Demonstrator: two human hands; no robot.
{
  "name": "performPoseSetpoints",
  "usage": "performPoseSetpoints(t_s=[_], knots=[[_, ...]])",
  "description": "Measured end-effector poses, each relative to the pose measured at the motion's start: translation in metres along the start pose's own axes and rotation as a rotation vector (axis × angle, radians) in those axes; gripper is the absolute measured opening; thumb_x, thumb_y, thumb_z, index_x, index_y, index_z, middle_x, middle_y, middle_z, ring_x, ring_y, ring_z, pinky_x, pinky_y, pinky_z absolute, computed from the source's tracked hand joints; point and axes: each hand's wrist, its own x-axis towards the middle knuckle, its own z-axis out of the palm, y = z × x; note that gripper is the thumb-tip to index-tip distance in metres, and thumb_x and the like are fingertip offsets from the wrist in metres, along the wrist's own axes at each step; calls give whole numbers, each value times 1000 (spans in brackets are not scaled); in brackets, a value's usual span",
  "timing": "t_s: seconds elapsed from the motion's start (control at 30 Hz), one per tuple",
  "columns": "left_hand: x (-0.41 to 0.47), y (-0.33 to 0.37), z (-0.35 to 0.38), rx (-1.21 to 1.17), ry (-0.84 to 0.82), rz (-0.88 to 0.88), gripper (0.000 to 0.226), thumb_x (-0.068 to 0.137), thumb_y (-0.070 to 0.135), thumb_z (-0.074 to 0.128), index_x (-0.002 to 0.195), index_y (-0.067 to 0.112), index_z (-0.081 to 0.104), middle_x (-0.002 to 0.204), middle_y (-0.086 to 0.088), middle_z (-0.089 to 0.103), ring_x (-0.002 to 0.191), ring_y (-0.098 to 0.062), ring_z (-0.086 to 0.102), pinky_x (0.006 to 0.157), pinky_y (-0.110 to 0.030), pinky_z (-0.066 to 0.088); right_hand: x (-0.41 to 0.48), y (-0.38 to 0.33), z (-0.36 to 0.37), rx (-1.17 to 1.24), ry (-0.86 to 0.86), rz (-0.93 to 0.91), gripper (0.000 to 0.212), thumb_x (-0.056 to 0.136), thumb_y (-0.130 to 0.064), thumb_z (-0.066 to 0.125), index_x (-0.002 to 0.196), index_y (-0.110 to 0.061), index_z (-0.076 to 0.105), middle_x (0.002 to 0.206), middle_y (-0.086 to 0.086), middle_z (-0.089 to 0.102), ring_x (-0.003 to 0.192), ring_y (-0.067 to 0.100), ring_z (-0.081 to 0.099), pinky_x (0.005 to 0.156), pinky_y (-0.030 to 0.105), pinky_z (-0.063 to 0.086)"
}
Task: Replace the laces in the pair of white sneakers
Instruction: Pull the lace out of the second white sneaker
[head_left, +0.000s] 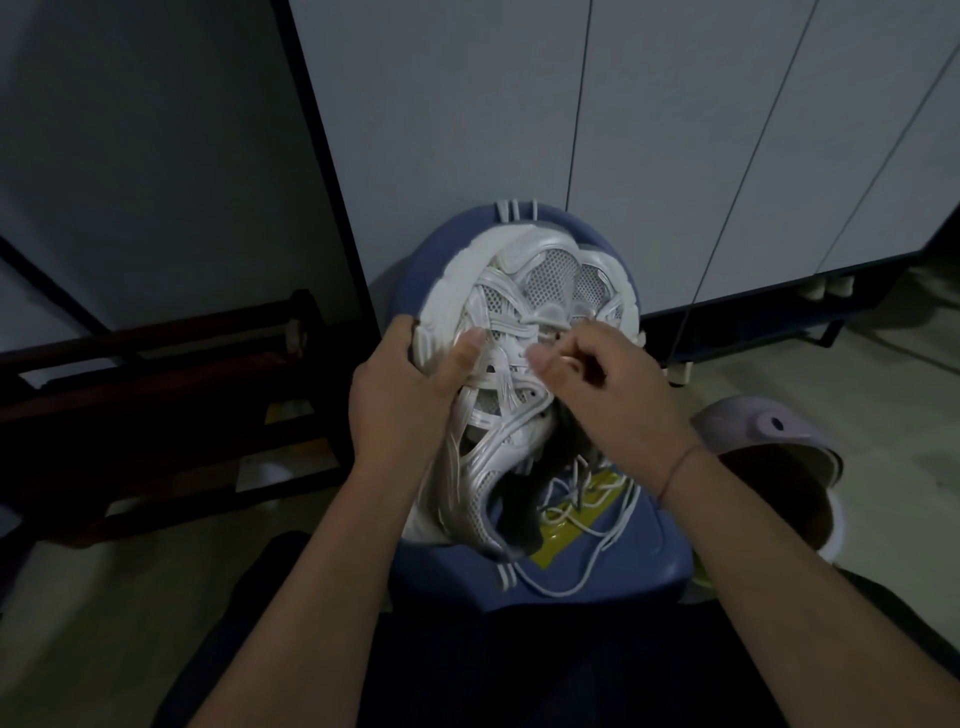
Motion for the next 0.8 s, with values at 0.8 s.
performPoseSetpoints(t_s=[0.8], knots=[[-3, 1, 1, 1, -5, 7, 43, 81, 57, 65, 84, 15, 56, 74, 11, 63, 64, 4, 57, 56, -12, 42, 2, -3, 0, -130, 80, -154, 25, 89, -37, 57, 70, -23, 51, 72, -5, 50, 71, 11, 50, 69, 29, 43]])
